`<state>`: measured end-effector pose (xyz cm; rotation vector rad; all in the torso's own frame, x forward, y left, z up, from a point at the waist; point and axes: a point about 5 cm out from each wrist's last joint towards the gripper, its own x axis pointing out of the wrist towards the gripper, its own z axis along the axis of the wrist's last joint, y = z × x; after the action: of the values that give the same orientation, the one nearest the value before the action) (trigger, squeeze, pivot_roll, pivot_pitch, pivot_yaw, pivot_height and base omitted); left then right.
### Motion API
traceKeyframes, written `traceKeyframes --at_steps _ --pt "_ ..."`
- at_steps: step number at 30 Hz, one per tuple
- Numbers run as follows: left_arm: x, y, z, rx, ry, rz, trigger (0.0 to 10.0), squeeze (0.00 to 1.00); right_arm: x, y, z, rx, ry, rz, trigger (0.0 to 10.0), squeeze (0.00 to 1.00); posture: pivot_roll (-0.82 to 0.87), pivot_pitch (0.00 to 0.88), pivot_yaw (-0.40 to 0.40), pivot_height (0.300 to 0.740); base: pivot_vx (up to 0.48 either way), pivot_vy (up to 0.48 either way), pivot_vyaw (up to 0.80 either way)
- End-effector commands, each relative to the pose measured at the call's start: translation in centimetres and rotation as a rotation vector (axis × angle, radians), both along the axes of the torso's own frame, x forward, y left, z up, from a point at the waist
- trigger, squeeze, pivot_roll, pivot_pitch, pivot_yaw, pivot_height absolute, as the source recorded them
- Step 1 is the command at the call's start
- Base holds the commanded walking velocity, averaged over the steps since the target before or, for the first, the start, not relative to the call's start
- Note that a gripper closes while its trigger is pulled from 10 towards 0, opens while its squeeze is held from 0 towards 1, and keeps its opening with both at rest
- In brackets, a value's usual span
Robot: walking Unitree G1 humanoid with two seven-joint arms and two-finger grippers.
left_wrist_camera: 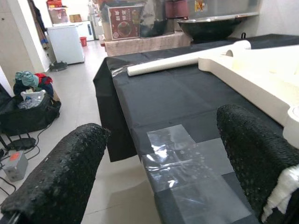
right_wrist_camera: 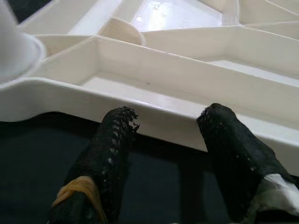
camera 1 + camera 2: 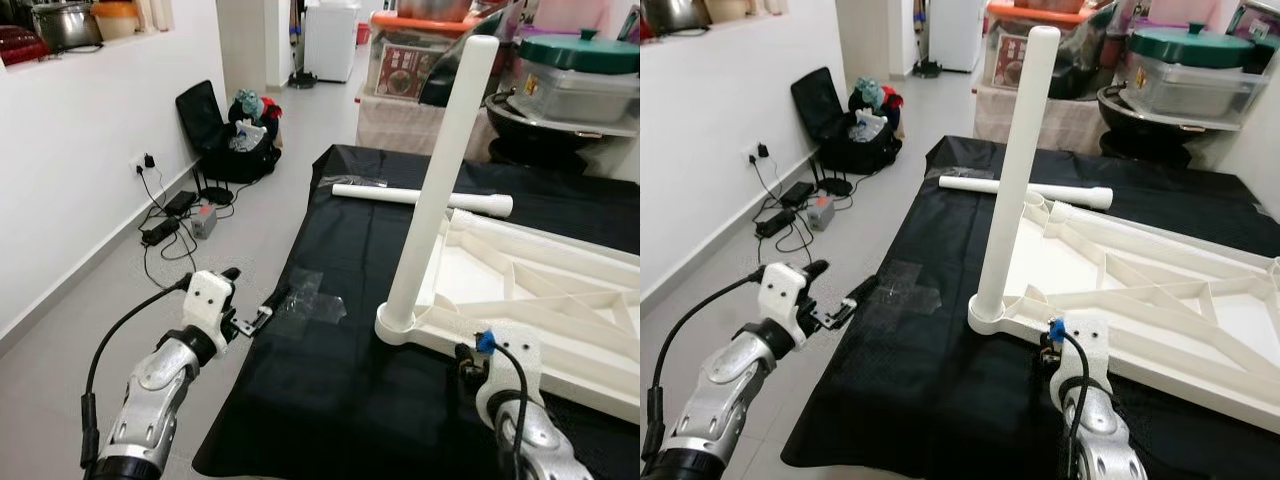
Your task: Building children table
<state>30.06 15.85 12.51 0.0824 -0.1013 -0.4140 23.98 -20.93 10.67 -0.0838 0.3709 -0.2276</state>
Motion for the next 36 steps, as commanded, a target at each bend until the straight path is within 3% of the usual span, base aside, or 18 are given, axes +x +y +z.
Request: traceKeyframes --at_steps 1,4,6,7,9,14,16,20,21,26,28,29,31,33,36 --pt "-0.3 -0.2 0.0 -0.011 0.007 0.004 10.0 0.0 -0.1 0.0 0.4 -0.006 -0.017 0.011 10.0 0.0 -0.01 0.0 -0.06 0.74 0.0 0.0 0.0" --pt "-0.6 -0.3 -0.2 -0.011 0.009 0.009 10.0 0.0 0.3 0.1 0.9 0.018 -0.05 0.02 10.0 0.0 0.0 0.0 -0.069 0.74 0.0 0.0 0.0" --pt "-1.0 -0.4 -0.4 -0.004 0.015 0.015 10.0 0.0 0.9 0.0 1.8 -0.042 -0.157 0.052 10.0 0.0 0.01 0.0 -0.078 0.74 0.0 0.0 0.0" --pt "-1.0 -0.4 -0.4 -0.004 0.015 0.015 10.0 0.0 0.9 0.0 1.8 -0.042 -0.157 0.052 10.0 0.0 0.01 0.0 -0.078 0.74 0.0 0.0 0.0" --pt "-0.7 -0.1 -0.1 0.011 0.009 0.022 10.0 0.0 0.9 -0.2 2.2 -0.024 -0.211 0.001 10.0 0.0 0.0 0.0 -0.071 0.74 0.0 0.0 0.0" --pt "-0.6 0.2 0.2 0.015 0.007 0.026 10.0 0.0 0.6 -0.4 2.2 -0.007 -0.202 -0.071 10.0 0.0 0.0 0.0 -0.059 0.74 0.0 0.0 0.0" --pt "-0.7 0.2 0.4 0.014 0.004 0.027 10.0 0.0 0.3 -1.2 1.9 0.037 -0.186 -0.185 10.0 0.0 0.01 0.0 -0.055 0.74 0.0 0.0 0.0" --pt "-0.7 0.2 0.4 0.014 0.004 0.027 10.0 0.0 0.3 -1.2 1.9 0.037 -0.186 -0.185 10.0 0.0 0.01 0.0 -0.055 0.74 0.0 0.0 0.0" --pt "-0.8 0.3 0.4 0.017 0.007 0.032 10.0 0.0 0.2 -1.6 1.4 0.064 -0.15 -0.262 10.0 0.0 0.0 0.0 -0.046 0.74 0.0 0.0 0.0" --pt "-0.7 0.5 0.4 0.023 0.012 0.046 10.0 0.0 -0.1 -2.3 0.9 0.068 -0.103 -0.342 10.0 0.0 -0.01 0.0 -0.048 0.74 0.0 0.0 0.0" --pt "-0.7 0.2 0.5 0.023 0.013 0.046 10.0 0.0 -0.7 -3.6 0.0 0.107 -0.055 -0.506 10.0 0.0 0.0 0.0 -0.051 0.74 0.0 0.0 0.0" --pt "-0.7 0.2 0.5 0.023 0.013 0.046 10.0 0.0 -0.7 -3.6 0.0 0.107 -0.055 -0.506 10.0 0.0 0.0 0.0 -0.051 0.74 0.0 0.0 0.0" --pt "-0.7 -0.1 0.5 0.021 0.011 0.046 10.0 0.0 -1.3 -4.9 -1.0 0.192 0.015 -0.71 10.0 0.0 0.01 0.0 -0.061 0.74 0.0 0.0 0.0" --pt "-0.7 -0.1 0.5 0.021 0.011 0.046 10.0 0.0 -1.3 -4.9 -1.0 0.192 0.015 -0.71 10.0 0.0 0.01 0.0 -0.061 0.74 0.0 0.0 0.0" --pt "-0.8 0.1 0.3 0.038 0.012 0.054 10.0 0.0 0.5 -5.5 1.2 0.185 -0.071 -0.777 10.0 0.0 0.01 0.0 -0.075 0.74 0.0 0.0 0.0"
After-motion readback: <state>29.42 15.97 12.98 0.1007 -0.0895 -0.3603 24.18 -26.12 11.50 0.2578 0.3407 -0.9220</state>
